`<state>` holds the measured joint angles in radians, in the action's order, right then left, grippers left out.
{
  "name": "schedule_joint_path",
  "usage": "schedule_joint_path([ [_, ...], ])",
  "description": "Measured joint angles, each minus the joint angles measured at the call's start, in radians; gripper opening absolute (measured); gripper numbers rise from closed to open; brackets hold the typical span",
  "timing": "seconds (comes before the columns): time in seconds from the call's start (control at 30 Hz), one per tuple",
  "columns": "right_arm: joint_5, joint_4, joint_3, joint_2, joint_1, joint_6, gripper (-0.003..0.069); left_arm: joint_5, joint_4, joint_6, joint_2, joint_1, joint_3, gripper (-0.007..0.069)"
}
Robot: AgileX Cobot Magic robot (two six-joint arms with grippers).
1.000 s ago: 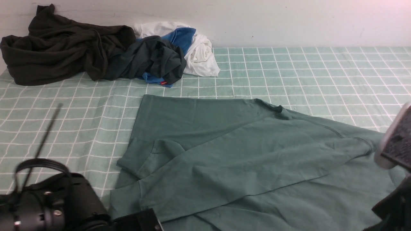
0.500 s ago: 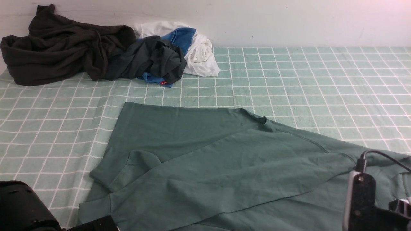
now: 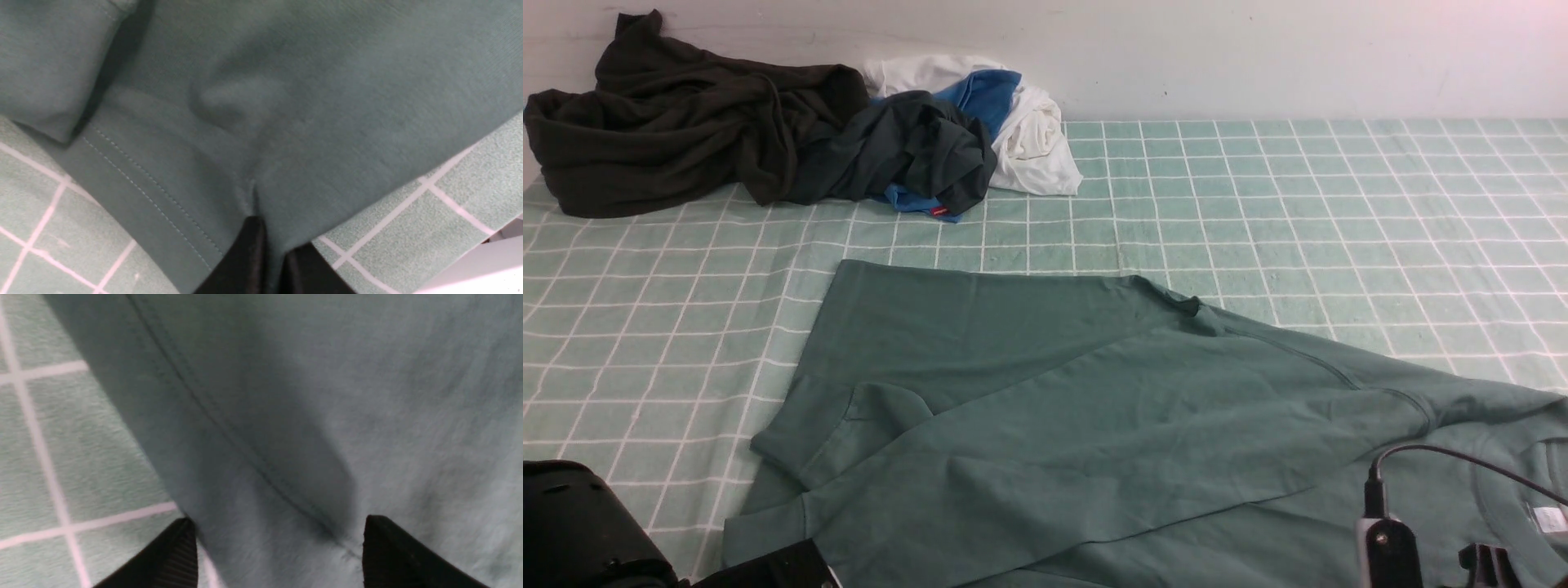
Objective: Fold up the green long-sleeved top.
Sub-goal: Use both arms simultaneously to clamp the lower edge of the clothing fabric, then use the right arm to clamp the right edge of the fabric
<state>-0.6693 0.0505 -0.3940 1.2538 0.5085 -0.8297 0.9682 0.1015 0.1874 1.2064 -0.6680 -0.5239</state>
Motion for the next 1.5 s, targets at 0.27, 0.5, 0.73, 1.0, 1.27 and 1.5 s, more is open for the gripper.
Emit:
schedule_joint_path([
  [0.27,-0.026,0.0,-0.014,0.043,0.0,-0.004,0.0403,0.0,0.0,0.003,0.0,0.0,0.001,0.0006],
  [0.5,-0.037,0.005,-0.014,0.022,0.002,-0.004,0.0163,0.024,0.0,-0.001,0.0,0.0,-0.015,0.0006],
  [0.73,-0.218,0.091,-0.163,-0.055,0.002,-0.004,0.0008,0.081,0.096,-0.096,0.0,0.003,-0.202,0.0007],
  [1.0,-0.153,0.176,-0.441,0.031,-0.129,0.048,0.0008,0.086,0.198,-0.043,0.138,0.181,-0.577,0.0017],
  [1.27,-0.046,0.063,-0.752,0.353,-0.328,0.058,0.0008,-0.021,0.206,0.035,0.509,0.378,-0.947,0.0017],
  [1.5,-0.027,0.032,-0.975,0.637,-0.365,0.157,0.0032,-0.054,0.202,0.039,0.83,0.433,-1.204,0.0052],
])
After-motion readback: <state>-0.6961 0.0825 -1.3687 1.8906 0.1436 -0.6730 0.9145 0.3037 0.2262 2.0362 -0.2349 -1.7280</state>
